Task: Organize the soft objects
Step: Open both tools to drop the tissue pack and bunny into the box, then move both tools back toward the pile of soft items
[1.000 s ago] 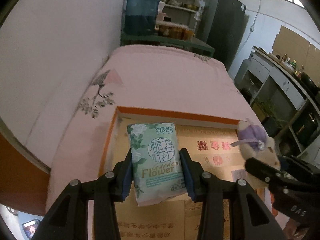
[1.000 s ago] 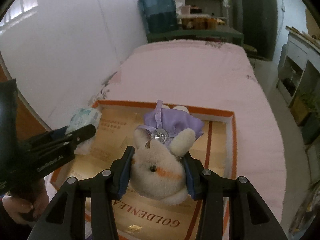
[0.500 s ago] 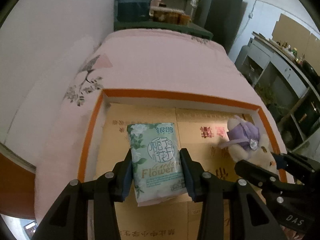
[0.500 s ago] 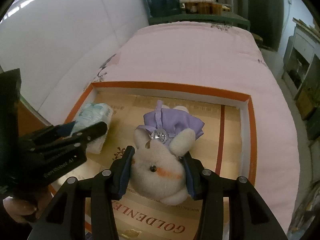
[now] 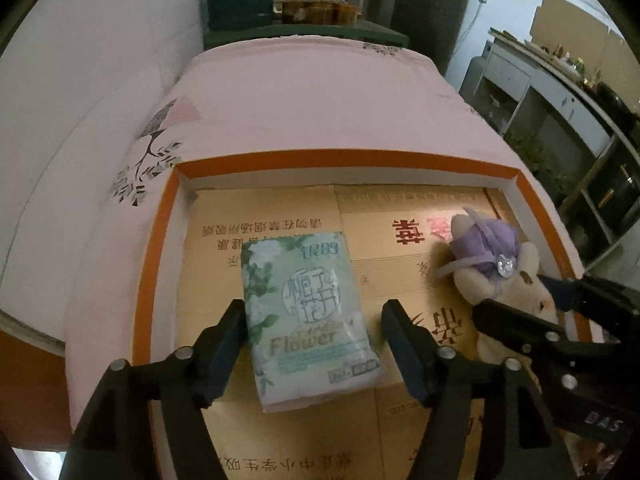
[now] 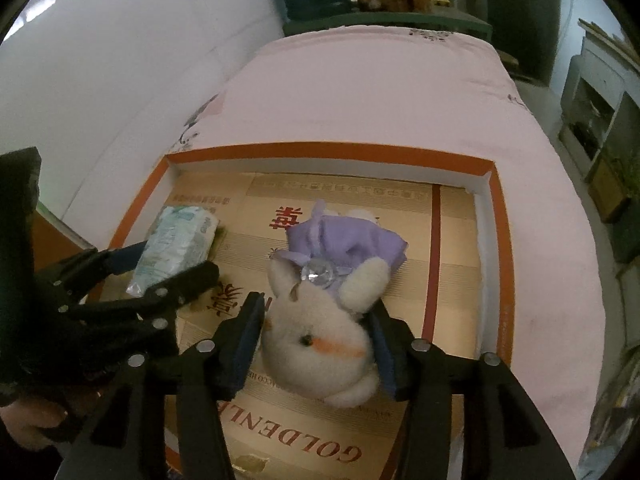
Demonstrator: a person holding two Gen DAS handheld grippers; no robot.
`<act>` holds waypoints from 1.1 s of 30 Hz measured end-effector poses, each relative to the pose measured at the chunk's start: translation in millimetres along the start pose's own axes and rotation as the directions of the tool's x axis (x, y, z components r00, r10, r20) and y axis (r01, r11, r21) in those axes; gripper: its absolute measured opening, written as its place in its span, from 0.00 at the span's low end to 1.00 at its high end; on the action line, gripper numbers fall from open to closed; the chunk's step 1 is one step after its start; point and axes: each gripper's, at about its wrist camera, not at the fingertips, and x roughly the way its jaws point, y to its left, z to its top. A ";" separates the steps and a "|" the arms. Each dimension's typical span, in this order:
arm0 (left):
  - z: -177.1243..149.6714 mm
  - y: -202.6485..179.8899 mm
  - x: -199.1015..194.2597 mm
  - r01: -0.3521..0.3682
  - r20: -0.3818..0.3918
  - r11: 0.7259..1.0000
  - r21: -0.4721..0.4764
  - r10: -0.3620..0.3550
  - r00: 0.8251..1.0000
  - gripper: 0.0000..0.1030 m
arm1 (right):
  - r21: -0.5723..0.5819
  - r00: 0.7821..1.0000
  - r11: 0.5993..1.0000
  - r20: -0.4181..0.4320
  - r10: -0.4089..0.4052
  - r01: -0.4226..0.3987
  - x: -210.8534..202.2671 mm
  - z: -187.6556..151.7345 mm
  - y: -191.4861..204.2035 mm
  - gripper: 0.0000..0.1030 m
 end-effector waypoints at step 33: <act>-81.7 -16.0 -176.5 0.022 0.367 0.999 -0.043 -0.005 0.930 0.66 | 0.064 0.942 0.998 0.332 -0.047 0.027 -148.0 -97.0 43.4 0.63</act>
